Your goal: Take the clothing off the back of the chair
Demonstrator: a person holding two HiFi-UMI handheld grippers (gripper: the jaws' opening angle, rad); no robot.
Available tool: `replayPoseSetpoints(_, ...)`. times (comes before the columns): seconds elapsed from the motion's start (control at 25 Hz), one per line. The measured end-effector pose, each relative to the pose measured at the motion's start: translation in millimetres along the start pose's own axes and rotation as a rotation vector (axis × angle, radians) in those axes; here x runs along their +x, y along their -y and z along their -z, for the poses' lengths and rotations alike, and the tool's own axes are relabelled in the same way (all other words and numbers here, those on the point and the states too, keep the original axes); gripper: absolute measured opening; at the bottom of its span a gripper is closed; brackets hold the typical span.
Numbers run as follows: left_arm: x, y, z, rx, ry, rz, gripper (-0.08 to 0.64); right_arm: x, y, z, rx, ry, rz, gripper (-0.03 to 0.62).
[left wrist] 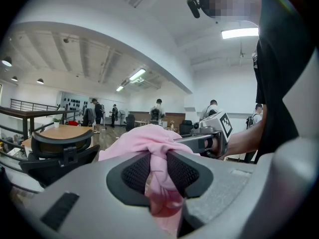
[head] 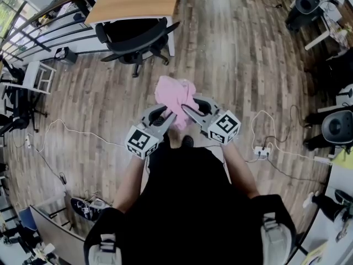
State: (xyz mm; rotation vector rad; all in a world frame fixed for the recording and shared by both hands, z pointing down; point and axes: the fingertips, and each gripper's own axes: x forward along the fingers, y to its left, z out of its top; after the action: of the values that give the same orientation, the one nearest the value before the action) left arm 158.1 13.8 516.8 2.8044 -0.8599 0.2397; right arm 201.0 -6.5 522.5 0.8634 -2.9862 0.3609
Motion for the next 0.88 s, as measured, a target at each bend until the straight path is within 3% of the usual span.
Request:
replayPoseSetpoints(0.16,3.1,4.7,5.5,0.023,0.016,0.016,0.104,-4.3,0.1,12.3,0.022,-0.02,-0.013,0.112)
replayPoseSetpoints(0.88,16.8,10.5,28.1,-0.024,-0.026,0.031,0.104,-14.7,10.6,36.2,0.047,-0.073,-0.01,0.109)
